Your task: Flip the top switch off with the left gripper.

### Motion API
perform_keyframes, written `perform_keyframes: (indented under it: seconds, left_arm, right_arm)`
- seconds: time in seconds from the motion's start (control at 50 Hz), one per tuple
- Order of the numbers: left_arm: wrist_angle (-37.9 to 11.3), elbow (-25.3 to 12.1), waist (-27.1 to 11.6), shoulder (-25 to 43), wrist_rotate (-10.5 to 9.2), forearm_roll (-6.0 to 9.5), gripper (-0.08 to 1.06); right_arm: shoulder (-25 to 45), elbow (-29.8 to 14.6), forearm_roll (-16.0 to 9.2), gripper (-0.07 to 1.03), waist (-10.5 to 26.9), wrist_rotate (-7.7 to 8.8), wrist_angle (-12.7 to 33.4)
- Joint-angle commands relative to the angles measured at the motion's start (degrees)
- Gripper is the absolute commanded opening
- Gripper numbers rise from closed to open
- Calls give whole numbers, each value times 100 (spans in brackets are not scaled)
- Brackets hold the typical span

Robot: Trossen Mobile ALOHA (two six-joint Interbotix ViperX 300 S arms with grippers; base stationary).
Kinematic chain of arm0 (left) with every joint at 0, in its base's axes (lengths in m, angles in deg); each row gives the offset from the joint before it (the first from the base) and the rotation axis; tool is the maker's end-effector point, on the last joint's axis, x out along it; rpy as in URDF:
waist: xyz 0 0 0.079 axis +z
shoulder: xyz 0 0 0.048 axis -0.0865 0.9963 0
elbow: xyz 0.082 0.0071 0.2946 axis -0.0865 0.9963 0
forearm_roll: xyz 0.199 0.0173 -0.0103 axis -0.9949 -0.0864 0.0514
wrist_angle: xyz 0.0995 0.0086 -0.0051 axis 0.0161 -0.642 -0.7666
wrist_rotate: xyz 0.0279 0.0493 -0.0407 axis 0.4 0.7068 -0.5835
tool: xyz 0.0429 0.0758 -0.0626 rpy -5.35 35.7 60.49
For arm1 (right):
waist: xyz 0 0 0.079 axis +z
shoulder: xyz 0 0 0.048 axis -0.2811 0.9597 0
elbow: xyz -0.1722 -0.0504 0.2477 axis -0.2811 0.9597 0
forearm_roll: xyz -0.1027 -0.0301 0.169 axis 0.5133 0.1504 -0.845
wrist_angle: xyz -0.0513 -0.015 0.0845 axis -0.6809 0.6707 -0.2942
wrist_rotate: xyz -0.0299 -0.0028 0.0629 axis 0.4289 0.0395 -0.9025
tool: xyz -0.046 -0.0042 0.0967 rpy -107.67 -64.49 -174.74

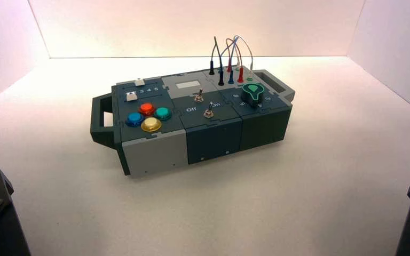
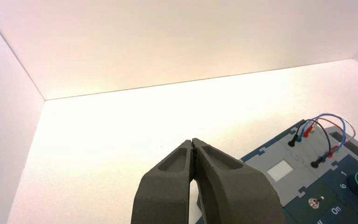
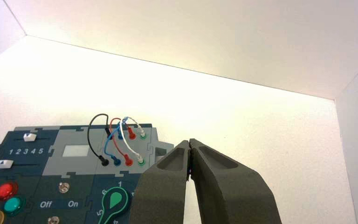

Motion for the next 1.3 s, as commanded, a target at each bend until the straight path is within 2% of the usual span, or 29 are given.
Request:
perform_keyframes:
  seconds: [0.02, 0.36, 0.5, 0.78, 0.98, 1.06, 1.08, 1.14, 1.2, 1.3]
  left_arm:
    - [35, -97, 18, 26, 9, 0, -3]
    - [53, -88, 18, 79, 18, 9, -3]
    - [35, -123, -79, 352, 9, 18, -3]
    - [-53, -562, -958, 1371, 0, 44, -3]
    - [-334, -1160, -1644, 2399, -26, 62, -3]
    - [-378, -1266, -1775, 2566, -18, 62, -3]
    - [-404, -1433, -1978, 2848, 0, 62, -3]
    - [-431, -1538, -2101, 3015, -9, 62, -3]
    - [-439, -1644, -2197, 3120, -9, 70, -3]
    - [-501, -1837, -2461, 3366, -18, 70, -3]
  right_arm:
    - [-9, -211, -9, -2, 18, 9, -26]
    - [9, -211, -26, -2, 9, 0, -26]
    - [141, -176, -123, -2, 18, 0, -18]
    - [703, -308, -220, -2, 62, -18, 123]
    - [1371, -475, -255, -2, 413, -18, 352]
    - [1582, -527, -299, -2, 536, -18, 404]
    - [1907, -615, -316, -2, 686, -18, 536]
    - [2206, -747, -334, -2, 782, -18, 686]
    - [2391, -844, -334, -2, 800, -9, 729]
    - [3076, -1072, -325, -2, 800, 9, 1002]
